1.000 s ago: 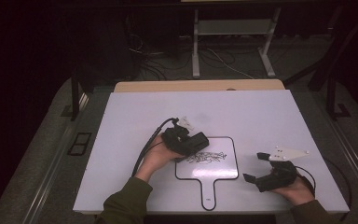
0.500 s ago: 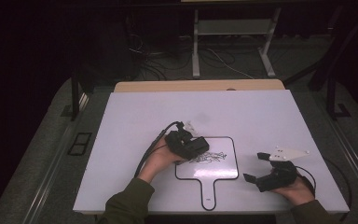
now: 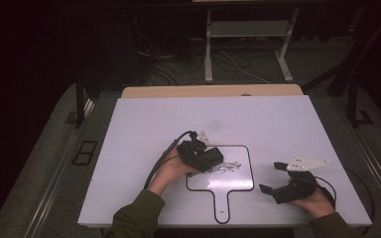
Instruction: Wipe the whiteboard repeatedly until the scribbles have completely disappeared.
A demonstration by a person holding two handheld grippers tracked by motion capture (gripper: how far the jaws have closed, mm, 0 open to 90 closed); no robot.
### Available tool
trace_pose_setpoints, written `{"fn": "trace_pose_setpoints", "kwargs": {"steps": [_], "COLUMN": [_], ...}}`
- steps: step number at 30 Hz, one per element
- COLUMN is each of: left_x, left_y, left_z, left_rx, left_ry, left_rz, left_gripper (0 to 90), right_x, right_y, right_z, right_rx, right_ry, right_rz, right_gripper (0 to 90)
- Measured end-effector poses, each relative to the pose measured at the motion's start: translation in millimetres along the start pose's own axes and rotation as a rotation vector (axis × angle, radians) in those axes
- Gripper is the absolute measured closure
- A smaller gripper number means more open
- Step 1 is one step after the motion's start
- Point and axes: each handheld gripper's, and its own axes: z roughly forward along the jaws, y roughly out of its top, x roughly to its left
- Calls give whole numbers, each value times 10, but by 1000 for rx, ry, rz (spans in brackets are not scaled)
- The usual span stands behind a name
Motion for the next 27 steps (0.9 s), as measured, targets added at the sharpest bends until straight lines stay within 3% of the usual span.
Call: {"fn": "trace_pose_setpoints", "kwargs": {"steps": [11,19,27], "left_x": [-157,-295,-221], "left_y": [46,99,80], "left_z": [38,67,50], "left_rx": [2,20,18], "left_ry": [-24,-58,-35], "left_rz": [40,102,78], "left_gripper": [390,390,390], "right_x": [-2,-2,-4], "right_y": [-1,-2,-2], "right_z": [-2,-3,-6], "right_rx": [0,1,-2], "right_ry": [0,-1,0], "right_rz": [2,3,3], "right_gripper": [0,0,0]}}
